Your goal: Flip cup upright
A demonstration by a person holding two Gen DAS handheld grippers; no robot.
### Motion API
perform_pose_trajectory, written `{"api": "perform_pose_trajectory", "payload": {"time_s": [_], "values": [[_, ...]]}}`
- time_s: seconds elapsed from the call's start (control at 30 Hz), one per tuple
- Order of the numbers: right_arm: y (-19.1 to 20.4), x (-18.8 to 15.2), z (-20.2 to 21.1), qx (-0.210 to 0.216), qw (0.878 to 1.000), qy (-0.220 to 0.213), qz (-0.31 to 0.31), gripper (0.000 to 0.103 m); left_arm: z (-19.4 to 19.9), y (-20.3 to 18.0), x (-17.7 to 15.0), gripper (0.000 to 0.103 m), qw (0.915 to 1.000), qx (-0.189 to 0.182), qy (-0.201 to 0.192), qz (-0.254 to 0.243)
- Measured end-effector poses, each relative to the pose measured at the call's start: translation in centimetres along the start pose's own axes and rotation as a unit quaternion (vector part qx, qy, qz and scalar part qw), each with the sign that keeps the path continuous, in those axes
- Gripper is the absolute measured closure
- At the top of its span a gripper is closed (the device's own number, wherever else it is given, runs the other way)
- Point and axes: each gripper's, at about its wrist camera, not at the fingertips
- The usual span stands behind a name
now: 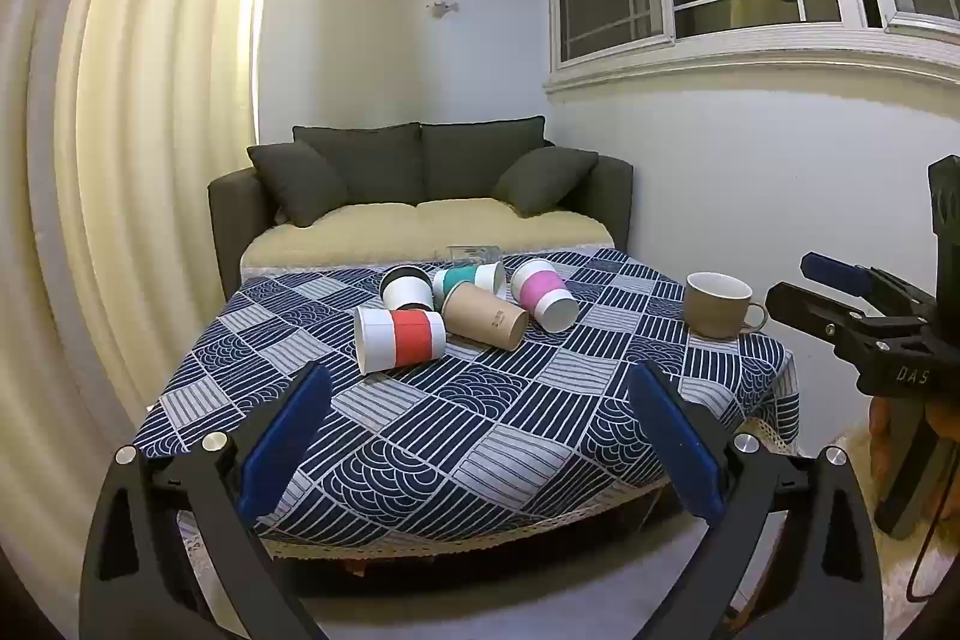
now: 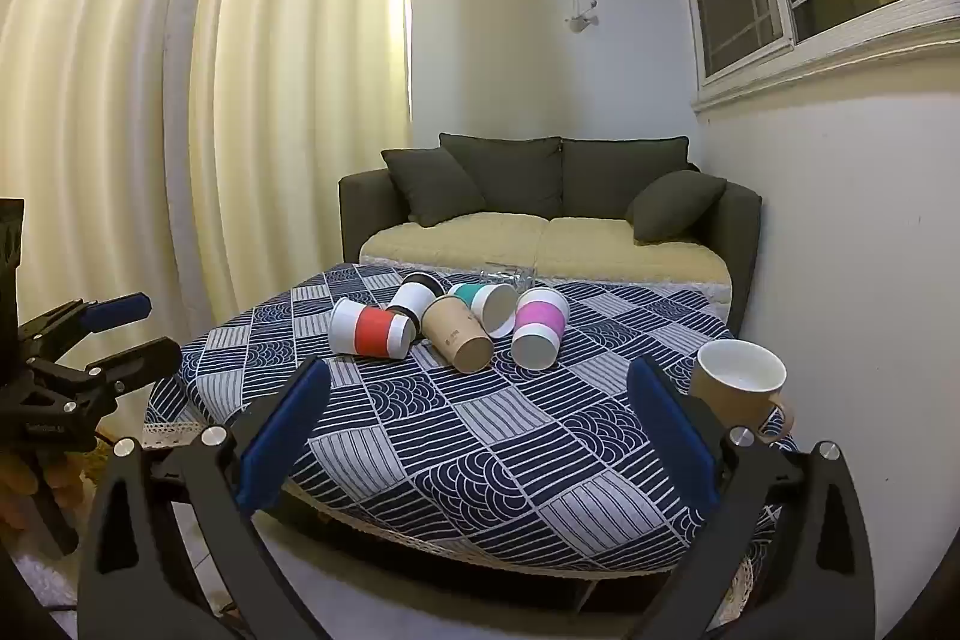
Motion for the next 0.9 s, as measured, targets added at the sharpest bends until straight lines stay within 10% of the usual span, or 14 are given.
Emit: {"api": "perform_pose_trajectory", "payload": {"time_s": [0.9], "values": [[-0.02, -0.09, 0.12, 0.000, 1.000, -0.002, -0.003, 0.005, -0.06, -0.25, -0.24, 0.006, 1.0000, 0.000, -0.001, -0.001]]}}
Point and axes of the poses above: each gripper's, at about its wrist camera, not at the fingertips, and z roughly against the way its jaws point, y to its left, x to its top, and after that the axes turned 9 degrees about -y, right-handed
